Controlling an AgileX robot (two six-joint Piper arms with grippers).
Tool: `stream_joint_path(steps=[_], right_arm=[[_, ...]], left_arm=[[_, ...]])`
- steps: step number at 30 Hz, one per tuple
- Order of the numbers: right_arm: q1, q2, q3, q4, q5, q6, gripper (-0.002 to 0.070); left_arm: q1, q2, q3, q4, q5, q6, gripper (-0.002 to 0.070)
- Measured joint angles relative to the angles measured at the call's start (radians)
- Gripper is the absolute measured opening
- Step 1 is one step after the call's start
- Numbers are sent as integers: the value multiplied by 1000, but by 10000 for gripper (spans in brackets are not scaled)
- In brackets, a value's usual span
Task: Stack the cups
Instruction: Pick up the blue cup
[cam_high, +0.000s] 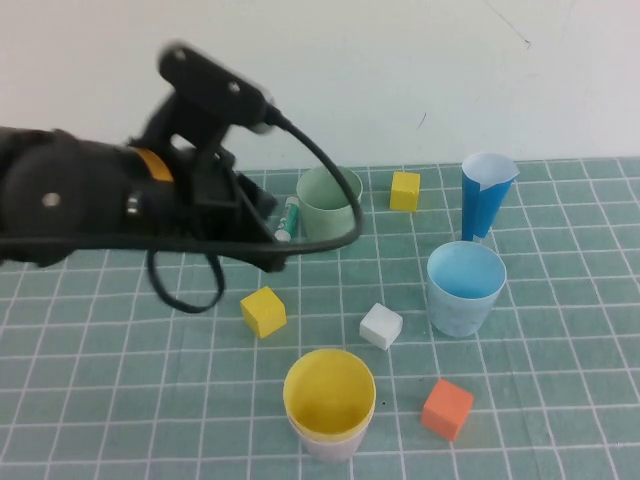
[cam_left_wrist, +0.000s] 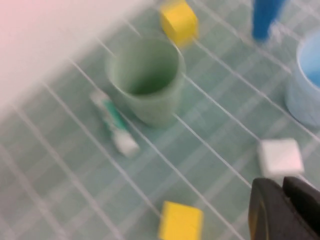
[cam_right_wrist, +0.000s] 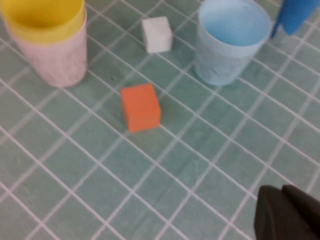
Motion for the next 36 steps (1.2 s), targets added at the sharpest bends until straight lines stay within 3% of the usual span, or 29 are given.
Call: stream_joint_path(steps=[8,15,21,24,31,36], right_arm=[[2,397,-206,77,-12,-64,-1],[148,602,-354,81,-86,-78,-1],[283,742,-484,-137,-85,7,4],[299,818,-556,-201,-70,78,71],[299,1018,-724,-254,-65,225,390],[299,1145,-791,-255,-65,267,426]], left_arm=[[-2,-233,14,303,-2,-191,2],[-2,-454,215,328,53,-247,2],[-2,-673,468,340,53,-255,1],[-2,-768,555,342,49,-255,1],[-2,-968,661,338,44,-255,1],[-2,-1039,714,342,44,-255,1]])
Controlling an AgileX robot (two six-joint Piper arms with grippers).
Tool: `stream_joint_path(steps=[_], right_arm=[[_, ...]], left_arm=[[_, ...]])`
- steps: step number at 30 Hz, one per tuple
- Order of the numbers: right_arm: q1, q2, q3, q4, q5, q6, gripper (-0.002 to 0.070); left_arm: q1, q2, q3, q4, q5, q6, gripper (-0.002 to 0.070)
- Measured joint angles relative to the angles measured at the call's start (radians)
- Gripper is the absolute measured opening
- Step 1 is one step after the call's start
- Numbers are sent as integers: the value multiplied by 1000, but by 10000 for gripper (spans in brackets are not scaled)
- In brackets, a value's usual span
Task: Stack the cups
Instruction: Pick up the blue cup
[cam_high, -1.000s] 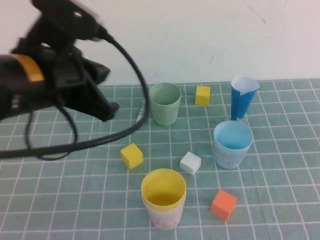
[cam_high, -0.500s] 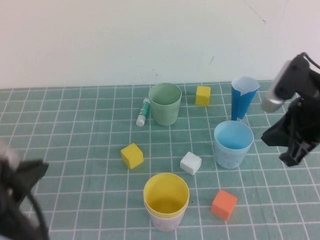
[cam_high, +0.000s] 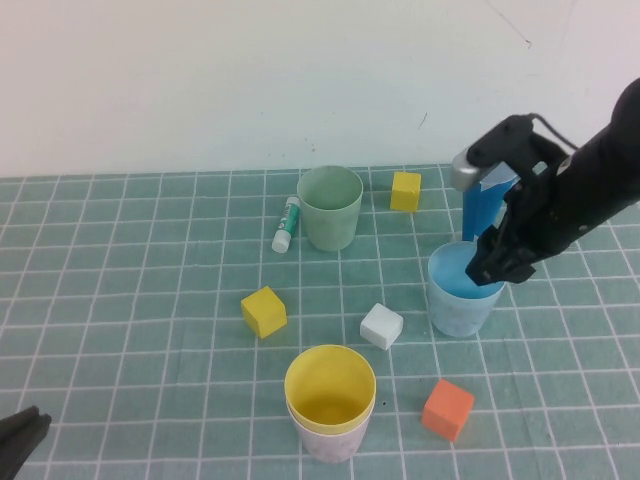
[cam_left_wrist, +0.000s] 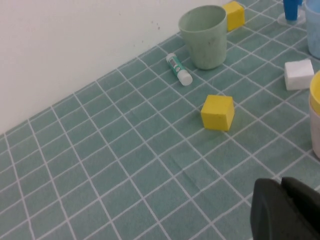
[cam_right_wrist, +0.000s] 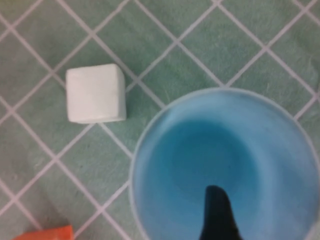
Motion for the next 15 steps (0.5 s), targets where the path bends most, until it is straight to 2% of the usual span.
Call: stream_joint_path(steps=[3,5,10,12,15], right_arm=[[0,59,-16,0,-16,7,391],[0,85,-24,3,-19,10,334],[0,95,-32,87,-8,1,74],[6,91,-50,139,22,-29,32],[41,89,-115,177,76,-72,23]], left_arm=[[0,-5,16,9,-8,0,1],[0,-5,16,9,-20,0,1],[0,-5,16,14,-41,0,1],[0,-5,16,14,-43,0,1],[0,-5,16,14,-44,-3,1]])
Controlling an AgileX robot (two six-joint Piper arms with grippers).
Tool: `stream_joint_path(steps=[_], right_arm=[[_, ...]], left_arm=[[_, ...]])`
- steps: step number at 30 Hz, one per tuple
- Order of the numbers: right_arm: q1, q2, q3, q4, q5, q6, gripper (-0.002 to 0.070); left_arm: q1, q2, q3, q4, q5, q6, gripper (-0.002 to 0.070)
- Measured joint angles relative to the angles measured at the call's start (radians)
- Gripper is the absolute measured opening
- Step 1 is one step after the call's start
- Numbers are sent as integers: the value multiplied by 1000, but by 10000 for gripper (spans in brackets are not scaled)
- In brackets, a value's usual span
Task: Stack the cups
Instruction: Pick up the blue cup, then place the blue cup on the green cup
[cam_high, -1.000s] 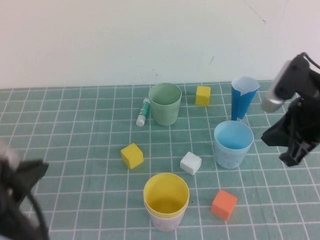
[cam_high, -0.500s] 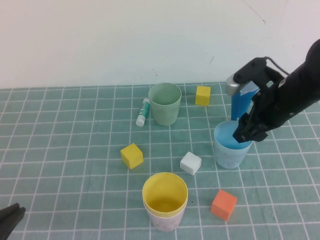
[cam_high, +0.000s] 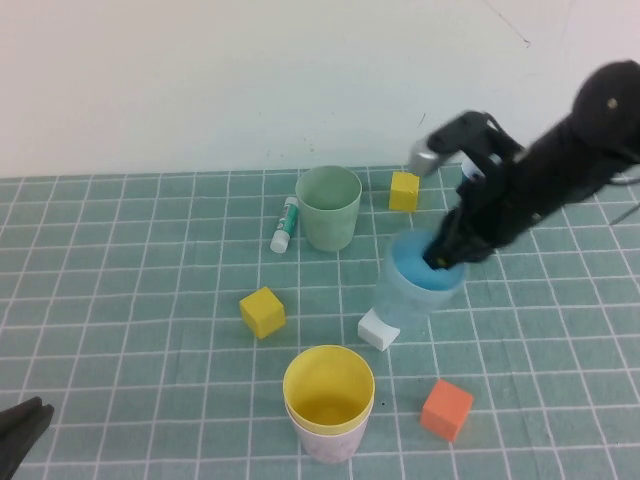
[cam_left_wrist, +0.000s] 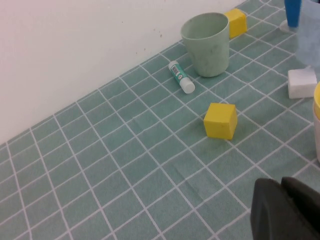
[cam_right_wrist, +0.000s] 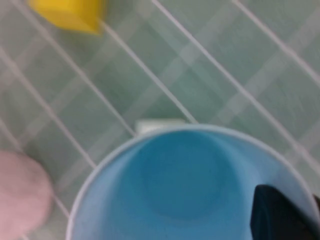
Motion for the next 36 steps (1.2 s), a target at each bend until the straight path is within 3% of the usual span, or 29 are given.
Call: stream_joint_path(steps=[7,13,18,32,36], right_arm=[[154,15,-290,-112,-87,10,22],[157,166,-582,-271,-77,111,21],[155,312,-741,-304,-6,123,21],[155,415,-816,-358,30,127,22],[155,418,-816,-358,32,127,81]], left_arm=[[0,0,0,0,-15,-4,1],[0,0,33,0,-55,-4,0],[0,0,44,-2,-90,-4,-1],[0,0,50,-4,-94,-4,-1],[0,0,50,-4,-94,-4,-1]])
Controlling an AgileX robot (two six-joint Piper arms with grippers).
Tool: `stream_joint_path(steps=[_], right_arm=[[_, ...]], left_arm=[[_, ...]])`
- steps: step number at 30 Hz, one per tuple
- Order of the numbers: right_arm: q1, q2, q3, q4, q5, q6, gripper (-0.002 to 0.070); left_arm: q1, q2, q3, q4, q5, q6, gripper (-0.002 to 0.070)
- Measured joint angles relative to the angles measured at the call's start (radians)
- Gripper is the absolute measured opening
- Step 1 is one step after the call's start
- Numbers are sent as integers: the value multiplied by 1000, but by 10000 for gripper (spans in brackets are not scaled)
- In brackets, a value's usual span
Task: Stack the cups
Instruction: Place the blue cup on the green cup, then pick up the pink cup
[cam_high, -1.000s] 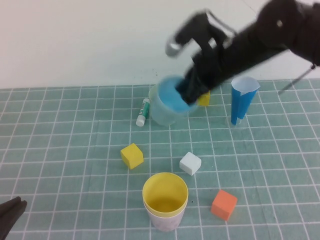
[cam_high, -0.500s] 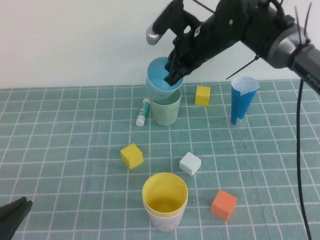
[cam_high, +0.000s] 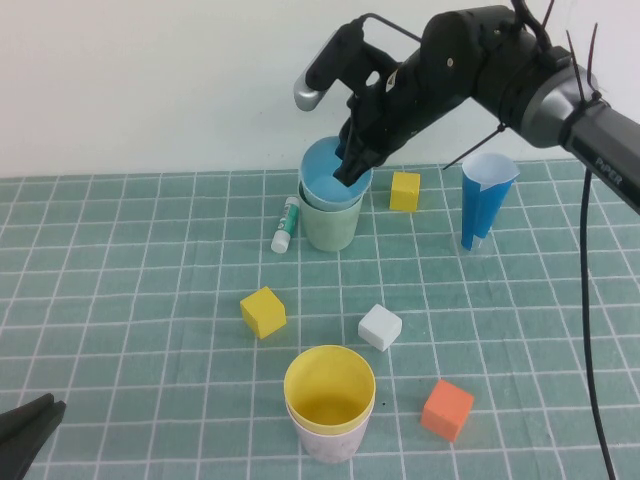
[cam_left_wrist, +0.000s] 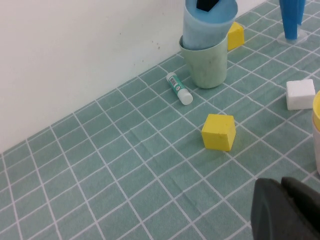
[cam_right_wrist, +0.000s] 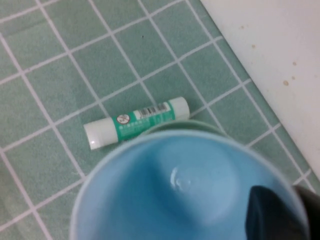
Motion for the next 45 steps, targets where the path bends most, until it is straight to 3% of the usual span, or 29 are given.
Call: stream_joint_path(steps=[6,10,20,28,34,45], right_arm=[[0,0,0,2,2,0,288],[0,0,-1,27,24,-23,340],[3,-77,-3,189,361,-133,349],[123,-149,49,187,375,-124,350],[276,-251,256,-11,377,-111,351],[275,-354,430,-39,379,-42,356]], left_arm=[[0,0,0,0,0,0,-1],[0,0,0,0,0,0,-1],[0,0,0,0,-2,0,-1],[0,0,0,0,-4,-2,-1],[0,0,0,0,-2,-2,-1],[0,0,0,0,-2,-2,-1]])
